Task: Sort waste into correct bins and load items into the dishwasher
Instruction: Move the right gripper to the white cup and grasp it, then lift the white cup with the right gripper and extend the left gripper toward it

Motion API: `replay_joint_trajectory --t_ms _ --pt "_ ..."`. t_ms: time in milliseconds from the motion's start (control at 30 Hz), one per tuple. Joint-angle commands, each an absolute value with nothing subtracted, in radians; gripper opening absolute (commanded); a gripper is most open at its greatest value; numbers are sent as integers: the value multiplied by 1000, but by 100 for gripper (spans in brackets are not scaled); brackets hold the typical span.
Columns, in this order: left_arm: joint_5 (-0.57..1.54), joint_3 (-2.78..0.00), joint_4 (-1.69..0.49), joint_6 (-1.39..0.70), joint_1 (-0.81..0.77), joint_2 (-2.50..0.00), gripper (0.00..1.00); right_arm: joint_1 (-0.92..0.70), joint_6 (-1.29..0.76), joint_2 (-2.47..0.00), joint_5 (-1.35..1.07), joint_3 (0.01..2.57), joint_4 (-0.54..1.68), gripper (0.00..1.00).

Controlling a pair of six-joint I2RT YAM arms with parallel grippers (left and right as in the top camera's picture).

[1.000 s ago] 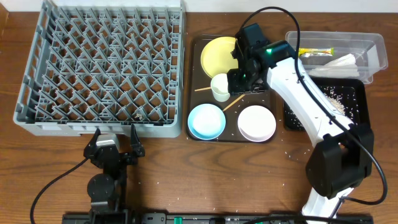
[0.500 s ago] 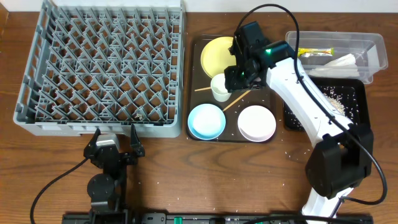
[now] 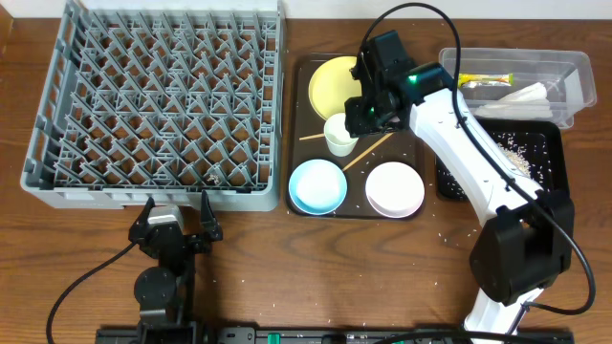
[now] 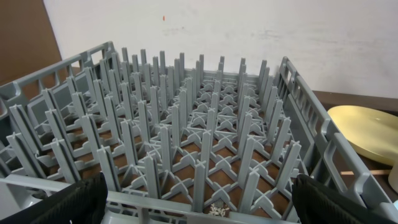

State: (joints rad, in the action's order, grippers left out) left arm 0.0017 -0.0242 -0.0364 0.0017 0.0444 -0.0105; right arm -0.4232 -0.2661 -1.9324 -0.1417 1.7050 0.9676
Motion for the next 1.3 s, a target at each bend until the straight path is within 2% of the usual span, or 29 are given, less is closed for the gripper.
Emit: replay_joint_trajectory --t_ms 0,467,533,767,1033,1267 --pt "-10 -4 -73 14 41 -4 96 -413 -258 -1932 -119 1716 952 47" --pt "-10 -4 -73 14 41 -4 96 -406 -265 -2147 -105 1716 933 45" --pt "-10 -4 -73 14 41 -4 96 -405 -267 -2166 -106 1716 934 39" --pt "-10 -4 -73 14 41 -4 96 -397 -273 -2167 -114 1722 920 2" --pt "-7 -4 -62 0 41 -4 96 -323 -269 -2113 -268 1813 991 1" --pt "-6 -58 -59 -314 41 -21 96 -221 -216 -1985 -439 1854 1051 1"
